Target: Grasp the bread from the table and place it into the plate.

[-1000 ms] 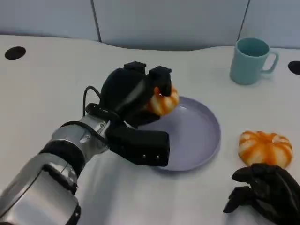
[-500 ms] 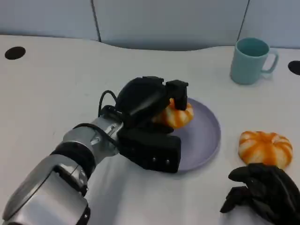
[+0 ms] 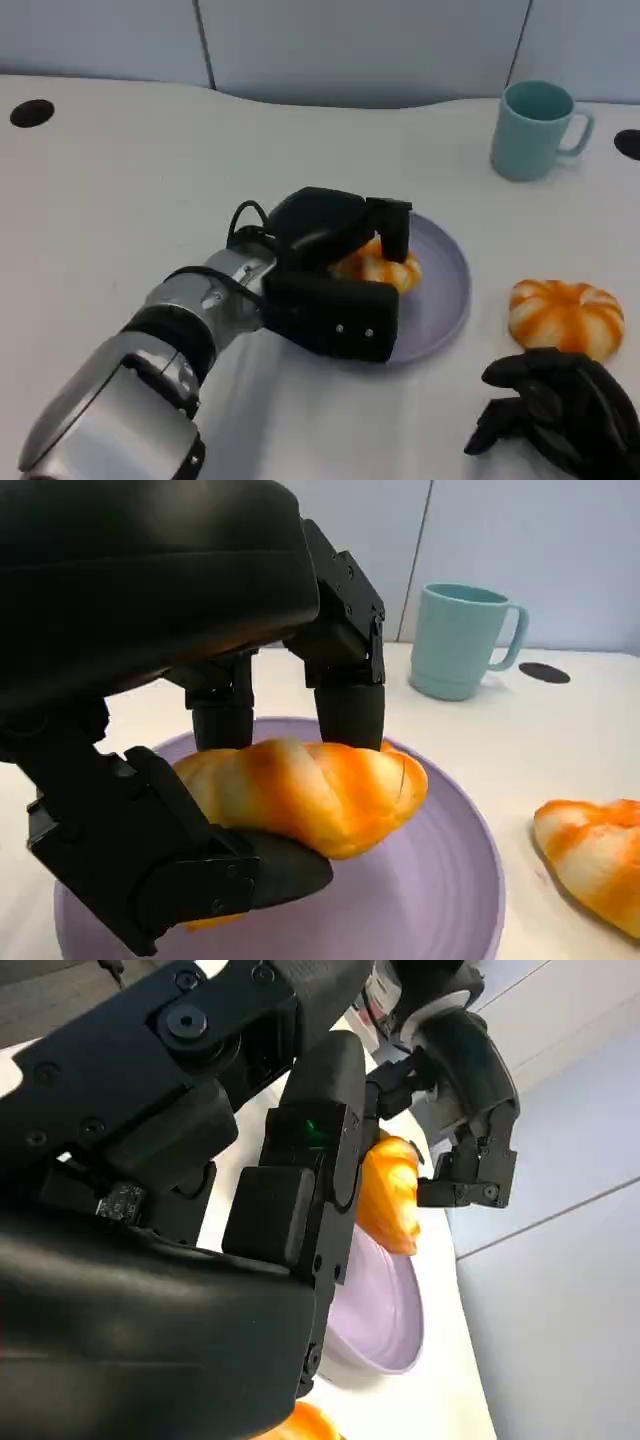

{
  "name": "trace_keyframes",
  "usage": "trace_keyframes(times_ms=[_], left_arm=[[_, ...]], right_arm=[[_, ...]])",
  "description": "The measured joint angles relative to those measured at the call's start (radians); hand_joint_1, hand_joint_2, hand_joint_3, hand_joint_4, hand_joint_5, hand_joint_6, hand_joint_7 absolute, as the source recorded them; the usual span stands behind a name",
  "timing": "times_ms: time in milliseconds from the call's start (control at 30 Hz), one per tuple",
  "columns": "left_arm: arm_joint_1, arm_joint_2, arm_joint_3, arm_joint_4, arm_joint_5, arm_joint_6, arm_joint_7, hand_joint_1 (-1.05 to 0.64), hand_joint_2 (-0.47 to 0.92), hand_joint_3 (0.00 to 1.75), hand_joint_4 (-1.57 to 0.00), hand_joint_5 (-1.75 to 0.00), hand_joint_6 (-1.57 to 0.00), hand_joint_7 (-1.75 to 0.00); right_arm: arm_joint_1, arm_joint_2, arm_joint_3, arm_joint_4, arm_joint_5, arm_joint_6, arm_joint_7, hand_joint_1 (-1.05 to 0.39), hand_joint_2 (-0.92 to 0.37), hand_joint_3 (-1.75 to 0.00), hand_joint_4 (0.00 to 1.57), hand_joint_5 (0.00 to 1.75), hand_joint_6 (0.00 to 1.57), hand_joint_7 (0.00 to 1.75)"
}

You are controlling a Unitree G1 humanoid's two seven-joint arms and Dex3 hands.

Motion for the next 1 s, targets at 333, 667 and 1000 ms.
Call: trace_keyframes(times_ms=[333, 667, 1000], left_arm=[[-0.005, -0.003, -0.016, 0.0, 0.002, 0.036, -0.04, -0.47, 0.92, 0.06, -0.42, -0.63, -0.56, -0.17], [-0.033, -0.001, -0.037, -0.001, 0.003, 0.07, -0.082, -0.78, 0.92, 0.23, -0.18, -0.38, -0.39, 0.0], [-0.033, 0.031, 0.02, -0.007, -0.062, 0.036, -0.207, -0.89, 0.92, 0.33, -0.05, -0.33, -0.24, 0.0]], right_arm=[[0.0, 0.003, 0.002, 0.0, 0.0, 0.0, -0.003, -1.0, -0.66, 0.0, 1.5, 0.54, 1.57, 0.06], [0.001, 0.003, 0.002, -0.007, 0.0, 0.0, -0.014, -1.01, -0.66, 0.0, 1.51, 0.53, 1.56, 0.06], [-0.003, 0.0, 0.0, 0.001, 0.0, 0.0, -0.009, -1.0, -0.65, 0.0, 1.52, 0.52, 1.57, 0.06]])
